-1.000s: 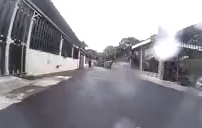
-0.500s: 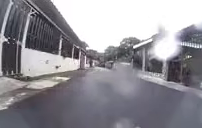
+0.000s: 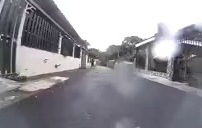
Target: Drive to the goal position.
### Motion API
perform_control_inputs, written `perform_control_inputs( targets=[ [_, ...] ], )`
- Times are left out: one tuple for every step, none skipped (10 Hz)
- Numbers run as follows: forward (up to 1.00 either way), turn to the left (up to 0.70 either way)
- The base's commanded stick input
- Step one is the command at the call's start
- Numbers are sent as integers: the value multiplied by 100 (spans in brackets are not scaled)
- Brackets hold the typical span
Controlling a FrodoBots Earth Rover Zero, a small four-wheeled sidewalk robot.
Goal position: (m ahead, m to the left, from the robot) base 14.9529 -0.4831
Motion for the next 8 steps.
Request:
perform_control_inputs(
  targets=[
    [70,0],
    [70,0],
    [70,0],
    [70,0],
    [70,0],
    [70,0],
    [70,0],
    [70,0]
  ],
)
